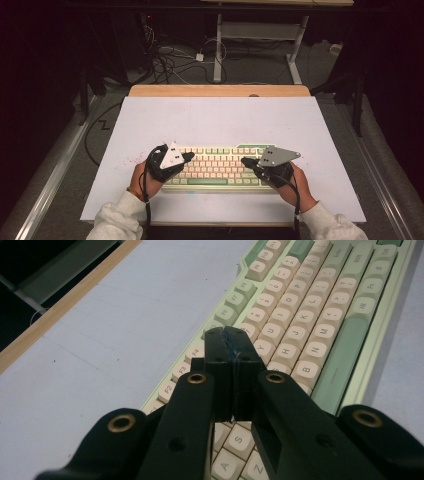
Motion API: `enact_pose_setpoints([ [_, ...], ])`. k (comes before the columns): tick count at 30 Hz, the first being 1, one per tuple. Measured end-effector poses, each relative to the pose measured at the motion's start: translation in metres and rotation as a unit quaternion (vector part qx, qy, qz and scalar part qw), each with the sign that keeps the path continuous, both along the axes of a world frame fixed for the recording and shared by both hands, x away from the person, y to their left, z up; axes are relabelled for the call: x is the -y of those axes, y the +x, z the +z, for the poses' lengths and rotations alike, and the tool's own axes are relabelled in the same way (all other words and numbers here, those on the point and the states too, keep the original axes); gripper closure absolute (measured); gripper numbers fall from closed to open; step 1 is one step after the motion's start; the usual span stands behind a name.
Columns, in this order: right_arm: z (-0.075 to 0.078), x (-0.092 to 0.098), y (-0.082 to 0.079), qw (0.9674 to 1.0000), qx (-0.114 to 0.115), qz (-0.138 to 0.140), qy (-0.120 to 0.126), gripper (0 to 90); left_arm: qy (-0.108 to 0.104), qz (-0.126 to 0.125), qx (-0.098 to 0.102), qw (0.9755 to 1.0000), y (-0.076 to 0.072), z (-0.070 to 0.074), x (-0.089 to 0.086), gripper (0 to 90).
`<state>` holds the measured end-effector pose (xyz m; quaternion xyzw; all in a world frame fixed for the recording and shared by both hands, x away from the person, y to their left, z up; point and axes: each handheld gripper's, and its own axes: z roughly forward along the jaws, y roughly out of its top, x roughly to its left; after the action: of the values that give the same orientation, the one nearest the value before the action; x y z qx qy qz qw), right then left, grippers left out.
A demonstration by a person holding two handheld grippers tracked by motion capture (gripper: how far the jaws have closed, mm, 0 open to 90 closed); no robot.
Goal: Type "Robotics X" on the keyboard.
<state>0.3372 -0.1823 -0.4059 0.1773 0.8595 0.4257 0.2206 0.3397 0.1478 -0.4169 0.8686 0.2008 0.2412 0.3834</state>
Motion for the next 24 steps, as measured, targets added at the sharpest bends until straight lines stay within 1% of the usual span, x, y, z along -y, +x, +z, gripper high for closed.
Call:
enact_pose_setpoints([
  [3, 0.0, 0.0, 0.001, 1.0, 0.0, 0.0, 0.0, 90.0, -0.004, 0.004, 0.0, 1.0, -0.004, 0.0, -0.007, 86.9],
  [7, 0.0, -0.001, 0.001, 1.0, -0.002, 0.0, -0.001, 90.0, -0.004, 0.008, 0.002, 1.0, -0.011, -0.001, -0.016, 86.9],
  [12, 0.0, -0.005, 0.003, 1.0, -0.003, 0.002, -0.001, 90.0, -0.012, 0.017, 0.003, 0.9998, -0.017, -0.003, -0.027, 86.8],
  [14, -0.001, -0.007, 0.004, 1.0, -0.005, 0.004, -0.001, 90.0, -0.015, 0.019, 0.003, 0.9997, -0.019, -0.004, -0.03, 86.8],
  [15, -0.001, -0.009, 0.005, 1.0, -0.006, 0.006, -0.002, 90.0, -0.014, 0.02, 0.009, 0.9997, -0.02, -0.004, -0.032, 86.7],
  [20, -0.004, -0.018, 0.008, 0.9999, -0.012, 0.011, -0.006, 90.0, -0.016, 0.023, 0.005, 0.9996, -0.024, -0.007, -0.039, 86.8],
  [24, -0.007, -0.026, 0.011, 0.9997, -0.015, 0.015, -0.011, 90.0, -0.013, 0.026, 0.001, 0.9996, -0.026, -0.01, -0.042, 86.8],
])
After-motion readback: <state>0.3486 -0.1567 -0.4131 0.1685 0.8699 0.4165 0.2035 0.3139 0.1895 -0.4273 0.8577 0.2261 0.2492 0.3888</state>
